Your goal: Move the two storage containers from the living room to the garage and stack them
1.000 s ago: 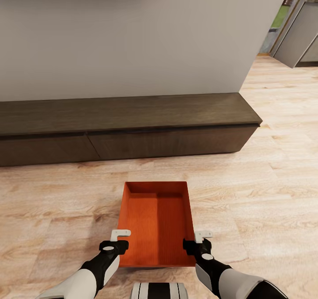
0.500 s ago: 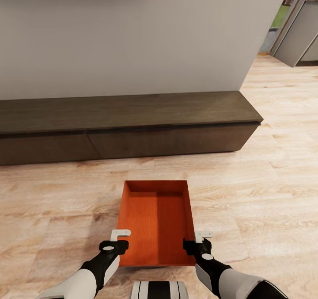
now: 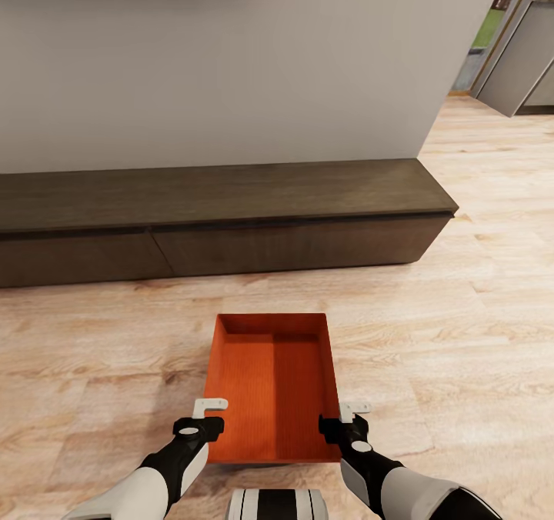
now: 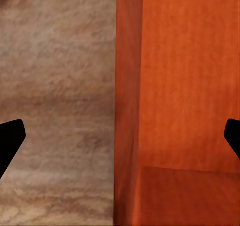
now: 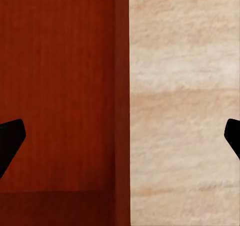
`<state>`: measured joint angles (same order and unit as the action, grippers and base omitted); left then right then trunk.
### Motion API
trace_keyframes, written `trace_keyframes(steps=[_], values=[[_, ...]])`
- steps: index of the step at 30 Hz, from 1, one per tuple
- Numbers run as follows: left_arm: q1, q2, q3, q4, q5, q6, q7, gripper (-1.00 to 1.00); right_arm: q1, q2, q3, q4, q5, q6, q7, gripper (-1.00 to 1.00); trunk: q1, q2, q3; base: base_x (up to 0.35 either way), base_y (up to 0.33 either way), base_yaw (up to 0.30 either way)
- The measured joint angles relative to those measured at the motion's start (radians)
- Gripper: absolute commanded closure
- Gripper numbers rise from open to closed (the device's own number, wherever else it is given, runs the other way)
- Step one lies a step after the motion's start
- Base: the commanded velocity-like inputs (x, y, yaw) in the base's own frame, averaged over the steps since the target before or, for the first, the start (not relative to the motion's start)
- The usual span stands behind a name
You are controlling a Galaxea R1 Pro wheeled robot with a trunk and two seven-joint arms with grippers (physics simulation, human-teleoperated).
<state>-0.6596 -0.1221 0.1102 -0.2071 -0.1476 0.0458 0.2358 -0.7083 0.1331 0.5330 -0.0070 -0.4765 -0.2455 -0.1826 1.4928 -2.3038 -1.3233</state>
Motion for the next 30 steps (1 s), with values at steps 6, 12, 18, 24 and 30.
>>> trace_keyframes(steps=[6, 12, 18, 24, 30], values=[[0.000, -0.002, -0.006, 0.002, 0.010, 0.000, 0.001, 1.00, 0.000, 0.000, 0.010, -0.002, 0.014, 0.003, 0.001, 1.00, 0.000, 0.000, 0.000, 0.000, 0.000, 0.000], [0.000, -0.003, -0.012, 0.005, 0.014, -0.002, -0.008, 1.00, 0.000, 0.001, 0.020, -0.002, 0.017, 0.005, 0.005, 1.00, 0.000, 0.000, 0.000, 0.000, 0.000, 0.000], [0.000, -0.005, -0.011, 0.002, 0.015, -0.002, -0.005, 1.00, 0.000, 0.001, 0.021, -0.002, 0.018, 0.005, 0.006, 1.00, -0.004, 0.007, 0.003, 0.000, 0.000, 0.000], [0.000, -0.002, -0.009, 0.001, 0.015, -0.002, -0.013, 1.00, 0.000, 0.001, 0.021, -0.002, 0.018, 0.005, 0.005, 1.00, -0.027, 0.049, 0.022, 0.000, 0.000, 0.000], [0.000, -0.003, -0.006, 0.003, 0.011, -0.001, -0.012, 1.00, 0.000, 0.001, 0.022, -0.002, 0.015, 0.005, 0.006, 1.00, -0.050, 0.091, 0.041, 0.000, 0.000, 0.000]])
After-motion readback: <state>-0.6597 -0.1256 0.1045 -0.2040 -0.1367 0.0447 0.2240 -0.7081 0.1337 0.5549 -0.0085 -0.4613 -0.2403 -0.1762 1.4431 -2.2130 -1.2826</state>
